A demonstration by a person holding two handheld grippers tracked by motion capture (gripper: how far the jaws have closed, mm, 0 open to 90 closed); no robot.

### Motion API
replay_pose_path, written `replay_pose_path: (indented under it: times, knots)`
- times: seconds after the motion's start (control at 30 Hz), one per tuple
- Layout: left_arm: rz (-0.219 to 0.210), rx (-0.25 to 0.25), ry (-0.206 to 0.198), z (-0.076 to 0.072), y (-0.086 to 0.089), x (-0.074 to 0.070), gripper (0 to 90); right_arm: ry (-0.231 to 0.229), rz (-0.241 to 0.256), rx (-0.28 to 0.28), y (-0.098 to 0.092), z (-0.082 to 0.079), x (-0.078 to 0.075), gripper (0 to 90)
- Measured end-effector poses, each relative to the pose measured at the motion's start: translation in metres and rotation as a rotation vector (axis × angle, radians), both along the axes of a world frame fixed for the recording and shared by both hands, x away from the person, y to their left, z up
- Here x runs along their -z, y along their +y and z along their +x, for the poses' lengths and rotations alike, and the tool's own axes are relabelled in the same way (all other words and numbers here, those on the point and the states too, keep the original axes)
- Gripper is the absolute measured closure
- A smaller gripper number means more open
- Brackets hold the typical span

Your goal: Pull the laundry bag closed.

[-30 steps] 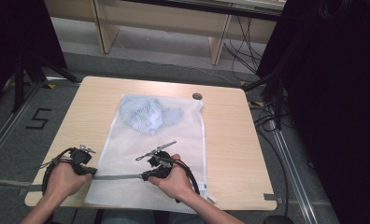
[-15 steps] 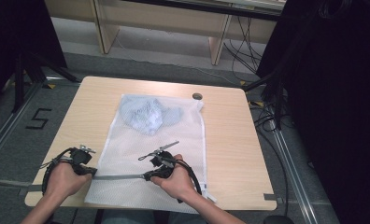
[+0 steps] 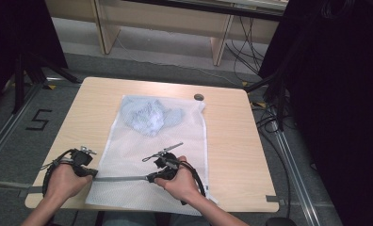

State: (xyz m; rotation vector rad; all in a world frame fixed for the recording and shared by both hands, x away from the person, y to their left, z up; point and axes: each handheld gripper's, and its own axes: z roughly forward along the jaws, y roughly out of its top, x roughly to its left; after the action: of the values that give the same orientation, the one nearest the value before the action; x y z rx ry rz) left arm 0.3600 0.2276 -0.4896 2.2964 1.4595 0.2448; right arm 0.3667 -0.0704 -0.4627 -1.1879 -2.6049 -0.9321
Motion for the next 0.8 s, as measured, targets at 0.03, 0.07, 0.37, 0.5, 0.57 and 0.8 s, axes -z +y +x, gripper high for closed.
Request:
replay_pose_path:
  times: [0.03, 0.07, 0.37, 0.5, 0.57, 0.8]
  knots:
    - [0.000, -0.001, 0.000, -0.0001, -0.0001, 0.0000, 90.0, -0.005, -0.003, 0.000, -0.0004, 0.0000, -0.0001, 86.9]
    - [0.000, 0.001, 0.000, 0.0000, 0.0001, -0.0001, 90.0, 0.000, 0.005, 0.000, -0.0009, 0.0004, 0.0000, 86.9]
    - [0.010, 0.007, 0.004, 0.0002, 0.0000, -0.0007, 90.0, -0.009, 0.006, -0.001, -0.0045, 0.0007, -0.0003, 87.0]
    - [0.009, 0.003, 0.004, 0.0000, -0.0002, -0.0007, 90.0, -0.006, 0.005, 0.002, -0.0070, 0.0006, 0.0009, 86.9]
    - [0.009, 0.003, 0.004, 0.0000, -0.0001, -0.0006, 90.0, 0.006, 0.001, 0.019, -0.0077, 0.0001, 0.0010, 86.9]
    - [0.009, 0.003, 0.004, 0.0000, -0.0001, -0.0007, 90.0, 0.005, 0.001, 0.014, -0.0098, 0.0004, -0.0003, 86.9]
